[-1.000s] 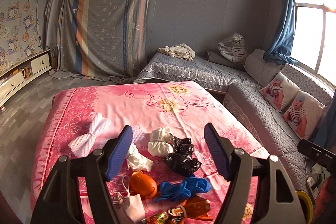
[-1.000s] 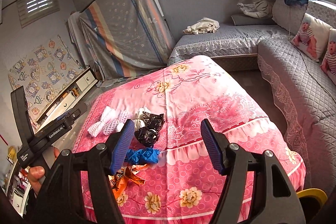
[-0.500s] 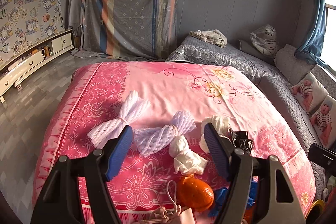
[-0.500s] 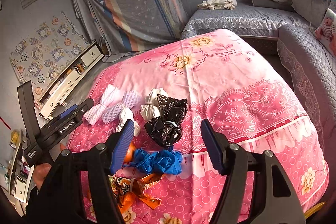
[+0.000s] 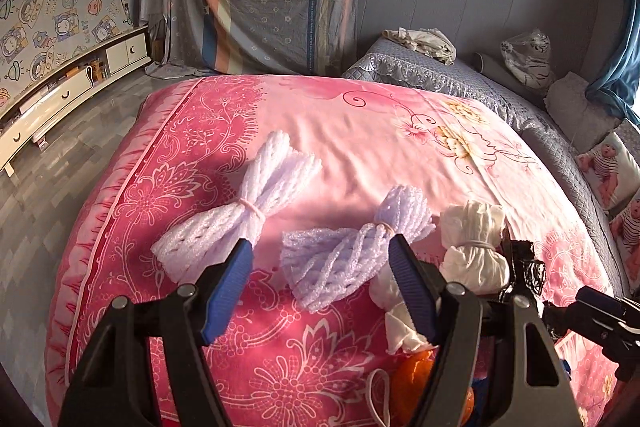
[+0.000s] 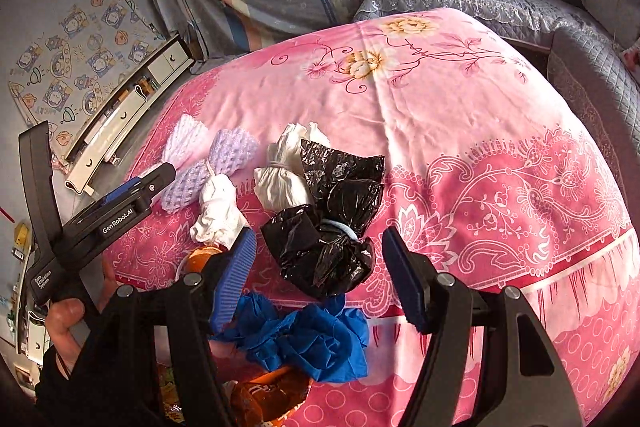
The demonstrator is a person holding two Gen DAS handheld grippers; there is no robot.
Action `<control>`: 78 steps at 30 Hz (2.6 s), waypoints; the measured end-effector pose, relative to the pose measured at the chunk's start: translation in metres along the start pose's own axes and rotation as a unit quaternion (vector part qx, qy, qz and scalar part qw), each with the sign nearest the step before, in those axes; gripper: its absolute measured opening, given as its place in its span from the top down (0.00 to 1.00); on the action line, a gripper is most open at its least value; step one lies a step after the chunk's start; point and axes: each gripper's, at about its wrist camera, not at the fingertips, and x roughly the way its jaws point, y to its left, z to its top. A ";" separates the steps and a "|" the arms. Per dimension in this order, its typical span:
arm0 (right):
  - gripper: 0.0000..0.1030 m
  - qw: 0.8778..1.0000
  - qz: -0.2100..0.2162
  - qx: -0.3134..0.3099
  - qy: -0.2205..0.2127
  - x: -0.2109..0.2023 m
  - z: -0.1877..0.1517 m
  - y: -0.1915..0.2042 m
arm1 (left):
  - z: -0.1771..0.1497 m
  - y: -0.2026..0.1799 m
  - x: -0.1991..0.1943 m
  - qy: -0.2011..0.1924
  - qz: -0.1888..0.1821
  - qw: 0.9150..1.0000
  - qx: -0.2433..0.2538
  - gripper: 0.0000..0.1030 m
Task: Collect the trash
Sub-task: 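Grasp the second black bag with the right tool while the left tool grasps a white mesh sleeve, then carry the black bag and mesh sleeve over the yellow-rimmed bin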
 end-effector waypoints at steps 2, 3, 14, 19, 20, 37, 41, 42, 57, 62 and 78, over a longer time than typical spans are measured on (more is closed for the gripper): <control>0.40 1.000 -0.003 -0.002 0.005 0.005 0.001 -0.001 | -0.001 0.002 0.004 0.002 0.001 1.000 0.001 0.35; 0.40 1.000 -0.004 -0.003 0.007 0.008 0.001 -0.001 | -0.001 0.002 0.007 0.004 0.002 1.000 0.002 0.35; 0.44 0.999 -0.011 -0.017 0.030 0.033 0.001 0.001 | -0.008 0.004 0.029 0.022 -0.008 1.000 0.004 0.35; 0.46 0.999 -0.014 -0.019 0.039 0.042 -0.001 0.000 | -0.011 0.002 0.035 0.028 -0.018 0.999 0.012 0.43; 0.47 0.999 -0.014 -0.018 0.042 0.043 -0.002 -0.001 | -0.012 0.002 0.036 0.030 -0.020 0.999 0.013 0.44; 0.71 0.999 -0.002 -0.018 0.047 0.045 -0.007 -0.003 | -0.017 0.006 0.034 0.015 -0.046 0.999 -0.002 0.88; 0.76 0.999 0.012 -0.007 0.032 0.034 -0.007 -0.004 | -0.018 0.007 0.026 0.007 -0.052 0.999 -0.008 0.89; 0.78 1.000 0.014 -0.007 0.025 0.030 -0.007 -0.003 | -0.018 0.008 0.024 0.005 -0.053 0.999 -0.008 0.90; 0.79 1.000 0.027 0.009 -0.012 -0.019 -0.002 -0.010 | -0.008 0.008 -0.011 -0.018 -0.061 0.998 -0.020 0.94; 0.79 0.999 0.028 0.016 -0.025 -0.036 -0.002 -0.014 | -0.005 0.005 -0.023 -0.023 -0.065 0.997 -0.018 0.94; 0.79 0.995 0.017 0.023 -0.095 -0.116 -0.003 -0.033 | 0.006 -0.044 -0.088 -0.065 -0.103 0.992 0.018 0.94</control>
